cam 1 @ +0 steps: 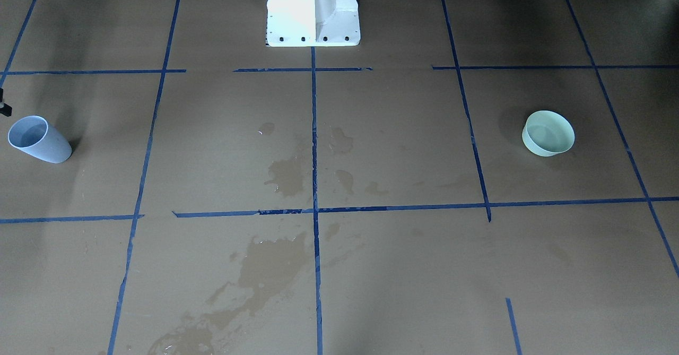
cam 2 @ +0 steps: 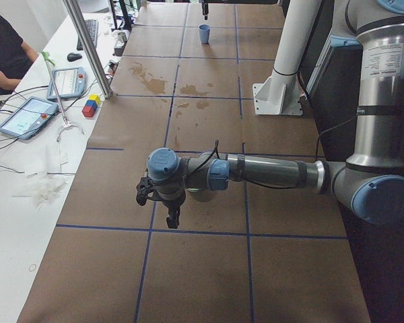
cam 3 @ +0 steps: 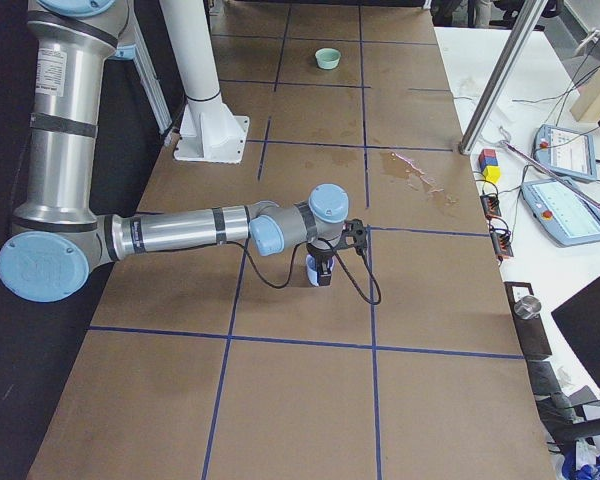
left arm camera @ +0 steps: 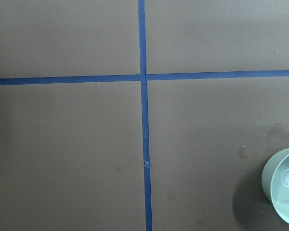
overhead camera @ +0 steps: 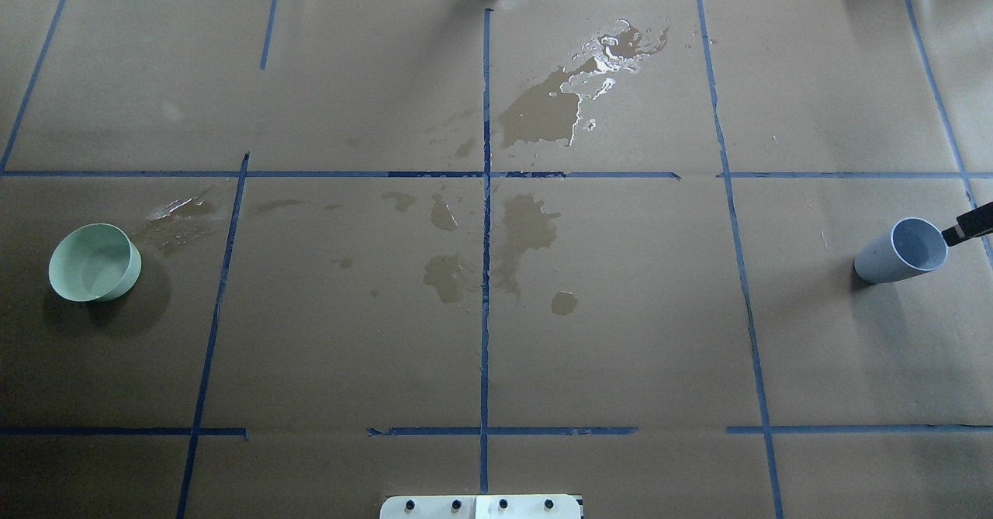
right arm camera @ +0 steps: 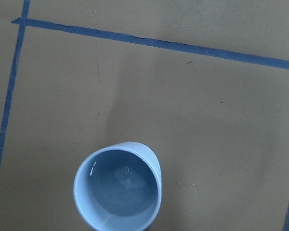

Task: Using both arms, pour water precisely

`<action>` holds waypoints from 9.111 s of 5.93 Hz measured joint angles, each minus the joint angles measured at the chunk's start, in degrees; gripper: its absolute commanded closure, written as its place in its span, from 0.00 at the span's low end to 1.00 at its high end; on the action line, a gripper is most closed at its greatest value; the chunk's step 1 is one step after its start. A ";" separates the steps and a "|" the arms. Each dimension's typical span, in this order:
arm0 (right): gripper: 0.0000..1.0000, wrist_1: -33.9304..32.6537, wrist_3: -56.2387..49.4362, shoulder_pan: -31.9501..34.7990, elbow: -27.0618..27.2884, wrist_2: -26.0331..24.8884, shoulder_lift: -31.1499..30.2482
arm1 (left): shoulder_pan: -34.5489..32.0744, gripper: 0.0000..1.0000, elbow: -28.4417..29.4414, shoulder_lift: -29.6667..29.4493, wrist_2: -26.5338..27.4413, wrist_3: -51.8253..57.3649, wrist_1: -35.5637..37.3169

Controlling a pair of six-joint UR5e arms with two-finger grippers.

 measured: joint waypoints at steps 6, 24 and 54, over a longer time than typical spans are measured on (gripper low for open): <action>0.00 1.54 1.98 -0.98 1.85 -2.39 -0.97 | 14.70 0.00 2.04 -0.11 0.30 -22.91 -18.71; 0.00 1.54 2.09 -0.48 4.37 -3.79 -3.60 | 53.85 0.28 14.86 -44.41 18.88 -66.08 -24.25; 0.01 68.16 56.27 -65.06 -18.77 -113.46 -13.52 | 50.62 0.00 -2.80 -34.67 29.22 -69.20 -24.96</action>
